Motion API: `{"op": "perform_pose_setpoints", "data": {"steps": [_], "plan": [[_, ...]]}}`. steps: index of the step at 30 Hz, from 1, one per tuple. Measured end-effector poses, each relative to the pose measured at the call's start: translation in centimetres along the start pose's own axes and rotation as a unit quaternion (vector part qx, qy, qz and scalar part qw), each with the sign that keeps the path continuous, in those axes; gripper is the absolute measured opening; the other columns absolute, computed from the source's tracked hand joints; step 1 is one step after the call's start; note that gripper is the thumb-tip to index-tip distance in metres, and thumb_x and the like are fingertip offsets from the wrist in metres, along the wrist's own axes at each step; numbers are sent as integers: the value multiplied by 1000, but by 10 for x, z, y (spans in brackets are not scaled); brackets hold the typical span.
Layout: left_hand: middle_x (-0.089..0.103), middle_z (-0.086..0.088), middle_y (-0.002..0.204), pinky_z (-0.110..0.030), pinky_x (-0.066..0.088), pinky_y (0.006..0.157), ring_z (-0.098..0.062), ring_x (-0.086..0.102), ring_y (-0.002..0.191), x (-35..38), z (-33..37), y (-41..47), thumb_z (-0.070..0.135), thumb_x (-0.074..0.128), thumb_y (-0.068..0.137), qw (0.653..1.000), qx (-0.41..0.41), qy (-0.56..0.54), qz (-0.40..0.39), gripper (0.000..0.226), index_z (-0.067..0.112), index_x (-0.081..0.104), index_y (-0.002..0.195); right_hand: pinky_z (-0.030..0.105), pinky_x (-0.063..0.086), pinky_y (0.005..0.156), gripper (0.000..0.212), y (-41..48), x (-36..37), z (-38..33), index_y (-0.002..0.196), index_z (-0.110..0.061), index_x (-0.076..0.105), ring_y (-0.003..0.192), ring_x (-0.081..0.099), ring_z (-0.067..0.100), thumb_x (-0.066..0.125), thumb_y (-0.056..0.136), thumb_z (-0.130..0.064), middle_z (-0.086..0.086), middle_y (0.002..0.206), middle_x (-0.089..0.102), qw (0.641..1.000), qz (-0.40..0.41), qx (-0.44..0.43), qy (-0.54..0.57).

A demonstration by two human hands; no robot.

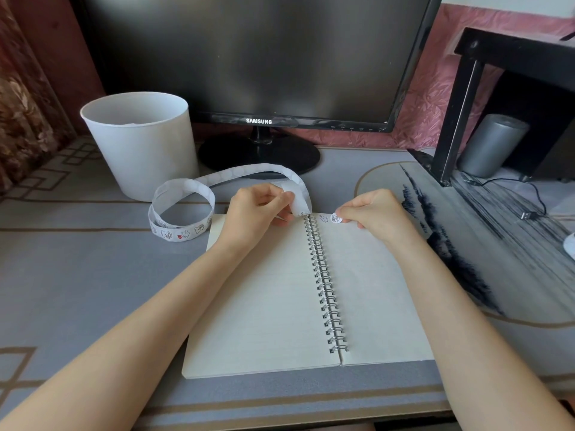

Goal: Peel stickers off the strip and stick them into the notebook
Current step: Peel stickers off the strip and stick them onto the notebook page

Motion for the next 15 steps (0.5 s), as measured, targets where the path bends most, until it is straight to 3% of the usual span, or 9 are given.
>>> {"op": "perform_pose_setpoints", "data": {"steps": [9, 15], "plan": [[67, -6, 68, -21, 56, 64, -7, 63, 59, 0, -1, 1, 13, 62, 92, 1000, 1, -3, -1, 19, 0, 65, 79, 25, 34, 57, 3, 4, 2, 3, 72, -14, 73, 56, 42, 15, 72, 74, -15, 7, 71, 67, 1000, 5, -11, -13], [67, -4, 66, -23, 58, 66, -8, 64, 60, -1, -1, 1, 14, 62, 91, 1000, 4, -2, 0, 20, 4, 65, 74, 27, 37, 61, 13, 9, 5, 7, 59, -21, 68, 52, 46, 13, 72, 72, -18, 3, 68, 67, 999, 19, -10, -30]]}}
Point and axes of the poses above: each hand's wrist, its own y-axis towards the middle knuckle, its own x-axis out of the palm, z = x × y, the point moved 9 cm from there along y, towards the middle knuckle
